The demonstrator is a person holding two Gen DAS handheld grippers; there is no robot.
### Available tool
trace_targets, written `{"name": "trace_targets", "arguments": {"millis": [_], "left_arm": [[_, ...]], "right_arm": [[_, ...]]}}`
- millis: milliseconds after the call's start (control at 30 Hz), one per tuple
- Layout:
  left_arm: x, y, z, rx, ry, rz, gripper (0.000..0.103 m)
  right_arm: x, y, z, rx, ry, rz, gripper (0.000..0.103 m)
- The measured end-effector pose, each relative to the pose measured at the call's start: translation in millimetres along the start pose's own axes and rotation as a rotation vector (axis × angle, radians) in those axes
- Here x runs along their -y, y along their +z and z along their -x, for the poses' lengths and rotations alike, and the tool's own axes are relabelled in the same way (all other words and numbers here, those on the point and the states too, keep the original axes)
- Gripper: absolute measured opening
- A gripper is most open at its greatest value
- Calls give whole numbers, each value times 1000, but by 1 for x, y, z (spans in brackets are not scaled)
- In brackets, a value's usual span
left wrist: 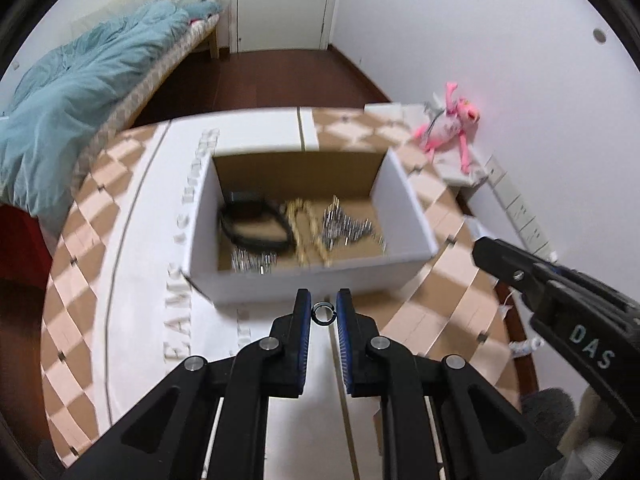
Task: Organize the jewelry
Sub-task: 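Grasp the second black ring with the left tool while the right tool grasps the second gold piece, then release the ring into the box with the left tool while the right tool releases the gold piece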
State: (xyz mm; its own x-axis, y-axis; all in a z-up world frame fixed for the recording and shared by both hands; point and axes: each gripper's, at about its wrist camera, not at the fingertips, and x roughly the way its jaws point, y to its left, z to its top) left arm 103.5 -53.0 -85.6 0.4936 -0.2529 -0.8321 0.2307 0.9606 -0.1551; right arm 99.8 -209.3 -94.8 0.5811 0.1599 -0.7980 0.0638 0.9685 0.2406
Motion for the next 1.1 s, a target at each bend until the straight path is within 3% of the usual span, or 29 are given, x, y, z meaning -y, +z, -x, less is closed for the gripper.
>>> {"name": "trace_targets", "arguments": {"millis": [100,233,433,567,667,733,767,933,1033,1100], "left_arm": [[-6,22,4,2,-30,18,10],[-26,52,-11,-67,-88,78,10],[-42,74,-39,-154,-60,80,11],[-47,83,-44,-186,-4,91,13],[-52,89,-44,-191,32,96,28],[-55,91,-42,-181,73,94,73],[-57,92,-41,-176,81,97,78],[-70,95,-37,-176,132,121,80],[-74,92,-37,-182,157,129,92],[-75,88,-35,-181,174,133,92]], "right_arm": [[-5,22,-5,-15,40,9,12],[-10,52,-28,-64,64,29,12],[-17,84,-80,-216,48,75,12],[-18,96,-99,-278,27,93,13],[-16,103,-107,-311,14,89,13],[-13,105,-109,-322,12,82,18],[-12,106,-110,-323,5,81,18],[-7,108,-103,-314,-4,69,18],[-8,108,-98,-307,-13,70,18],[-11,107,-91,-292,-43,94,19]]}}
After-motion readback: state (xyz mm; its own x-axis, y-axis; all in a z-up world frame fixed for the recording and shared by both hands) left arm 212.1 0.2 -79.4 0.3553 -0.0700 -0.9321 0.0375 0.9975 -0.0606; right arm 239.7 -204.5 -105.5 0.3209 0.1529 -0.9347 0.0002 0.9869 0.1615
